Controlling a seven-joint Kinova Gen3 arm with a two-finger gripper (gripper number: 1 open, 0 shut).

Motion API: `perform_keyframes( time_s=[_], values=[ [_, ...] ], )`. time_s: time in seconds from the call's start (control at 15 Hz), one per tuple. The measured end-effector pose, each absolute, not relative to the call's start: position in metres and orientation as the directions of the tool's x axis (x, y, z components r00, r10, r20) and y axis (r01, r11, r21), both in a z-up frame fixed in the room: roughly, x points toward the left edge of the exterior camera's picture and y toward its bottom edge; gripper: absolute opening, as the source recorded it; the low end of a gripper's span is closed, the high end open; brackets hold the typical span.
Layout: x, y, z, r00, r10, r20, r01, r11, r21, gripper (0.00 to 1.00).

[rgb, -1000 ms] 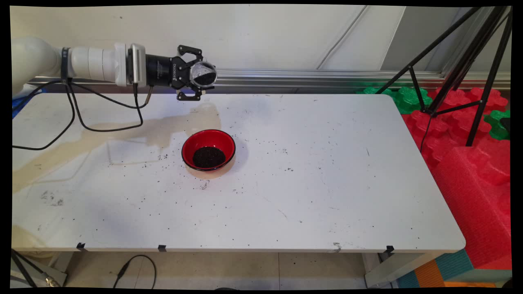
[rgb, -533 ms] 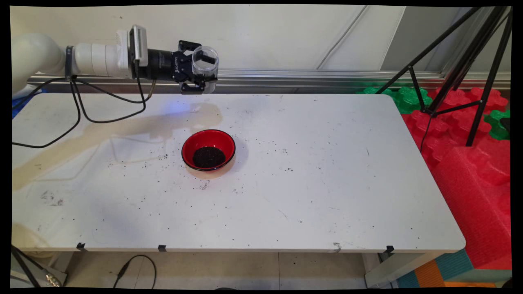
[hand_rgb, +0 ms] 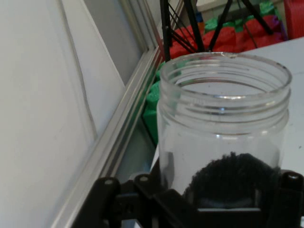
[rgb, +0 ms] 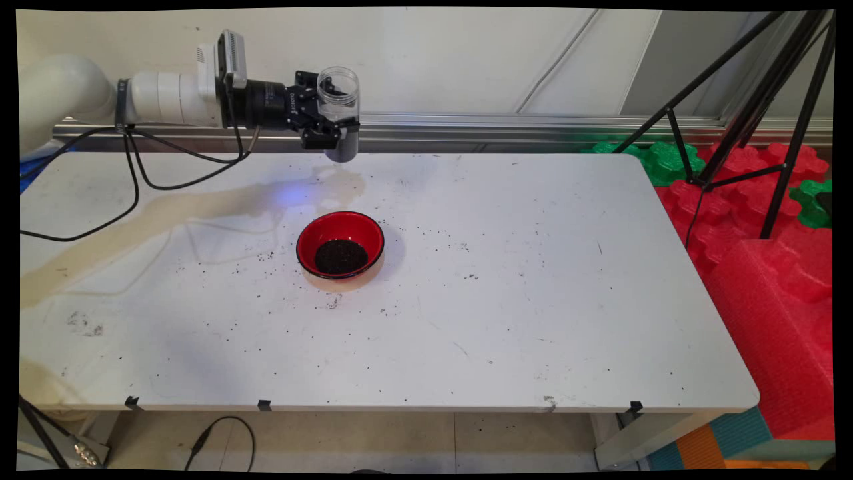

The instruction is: Pour the black seasoning powder in the red bowl, then place the picked object on the table

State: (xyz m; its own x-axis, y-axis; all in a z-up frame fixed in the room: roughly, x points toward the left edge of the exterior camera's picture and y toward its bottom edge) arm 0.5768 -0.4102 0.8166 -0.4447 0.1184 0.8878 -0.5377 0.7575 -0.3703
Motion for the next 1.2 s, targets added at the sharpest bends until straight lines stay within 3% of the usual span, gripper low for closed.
perform_keyframes(
  time_s=[0.4,1.2],
  values=[
    [0.572,-0.425,0.804,-0.323,-0.027,0.946,-0.604,0.776,-0.184,0.0],
    [0.554,-0.463,0.764,-0.19,-0.197,0.962,-0.661,0.75,0.023,0.0]
  ],
)
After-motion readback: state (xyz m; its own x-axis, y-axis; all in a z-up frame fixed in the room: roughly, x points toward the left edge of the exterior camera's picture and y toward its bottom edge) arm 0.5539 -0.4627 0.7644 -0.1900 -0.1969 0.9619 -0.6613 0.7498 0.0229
